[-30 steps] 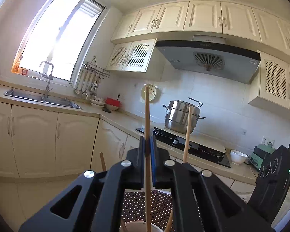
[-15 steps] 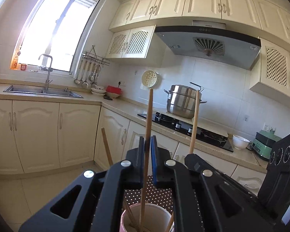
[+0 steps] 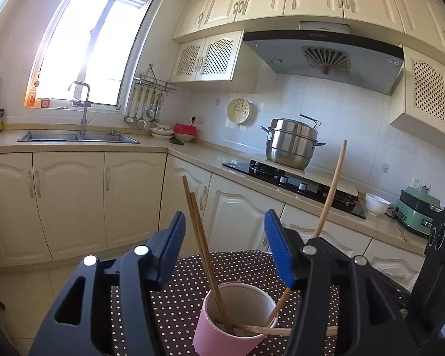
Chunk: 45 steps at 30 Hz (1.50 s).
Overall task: Organize utensils
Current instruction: 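Drop the left tool's chopstick into the pink cup by opening the left tool, then drop the right tool's chopstick into the pink cup by opening the right tool, then move both tools back down to the chopstick pile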
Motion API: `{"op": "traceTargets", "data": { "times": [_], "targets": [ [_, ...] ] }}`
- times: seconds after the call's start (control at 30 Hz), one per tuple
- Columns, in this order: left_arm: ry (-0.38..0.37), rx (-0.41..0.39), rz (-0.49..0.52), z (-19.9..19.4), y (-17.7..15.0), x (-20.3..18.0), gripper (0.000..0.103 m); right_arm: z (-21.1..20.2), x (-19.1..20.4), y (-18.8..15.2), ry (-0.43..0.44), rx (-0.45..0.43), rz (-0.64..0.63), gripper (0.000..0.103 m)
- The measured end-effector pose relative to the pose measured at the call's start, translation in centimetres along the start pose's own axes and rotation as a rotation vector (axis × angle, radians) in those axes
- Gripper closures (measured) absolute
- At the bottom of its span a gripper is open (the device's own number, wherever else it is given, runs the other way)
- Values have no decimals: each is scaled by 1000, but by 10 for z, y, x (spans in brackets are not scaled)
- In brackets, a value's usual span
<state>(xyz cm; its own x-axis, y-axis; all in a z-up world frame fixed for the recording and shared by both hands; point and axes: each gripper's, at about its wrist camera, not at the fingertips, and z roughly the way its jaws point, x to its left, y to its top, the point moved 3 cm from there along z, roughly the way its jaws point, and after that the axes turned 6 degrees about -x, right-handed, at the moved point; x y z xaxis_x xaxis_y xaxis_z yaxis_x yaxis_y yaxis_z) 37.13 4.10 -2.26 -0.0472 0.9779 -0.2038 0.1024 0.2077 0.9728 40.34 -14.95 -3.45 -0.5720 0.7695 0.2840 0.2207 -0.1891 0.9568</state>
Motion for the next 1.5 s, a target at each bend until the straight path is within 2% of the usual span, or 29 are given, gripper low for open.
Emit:
{"op": "traceTargets", "data": {
  "times": [0.23,0.3,0.6,0.87,1.03,1.23,1.33,1.5],
  "targets": [
    [54,29,45,-9,-3,3,44,-7,5,-5,-15,22,-6,97],
    [63,37,51,-11,-4,4,39,-8,7,-7,-17,30,-10,97],
    [63,32,70,-30,-1,5,30,-19,13,-9,-35,50,-26,97],
    [77,26,75,-50,4,6,27,-35,19,-1,-63,34,-36,96],
    [86,15,68,-71,9,10,26,-50,20,7,-95,16,-37,97],
    [140,-8,95,-104,11,14,24,-75,22,9,-171,15,-44,97],
    [153,12,95,-116,8,17,24,-87,20,6,-201,42,-45,96],
    [180,98,94,-130,-6,22,24,-104,15,-6,-247,92,-48,95]
  ]
}}
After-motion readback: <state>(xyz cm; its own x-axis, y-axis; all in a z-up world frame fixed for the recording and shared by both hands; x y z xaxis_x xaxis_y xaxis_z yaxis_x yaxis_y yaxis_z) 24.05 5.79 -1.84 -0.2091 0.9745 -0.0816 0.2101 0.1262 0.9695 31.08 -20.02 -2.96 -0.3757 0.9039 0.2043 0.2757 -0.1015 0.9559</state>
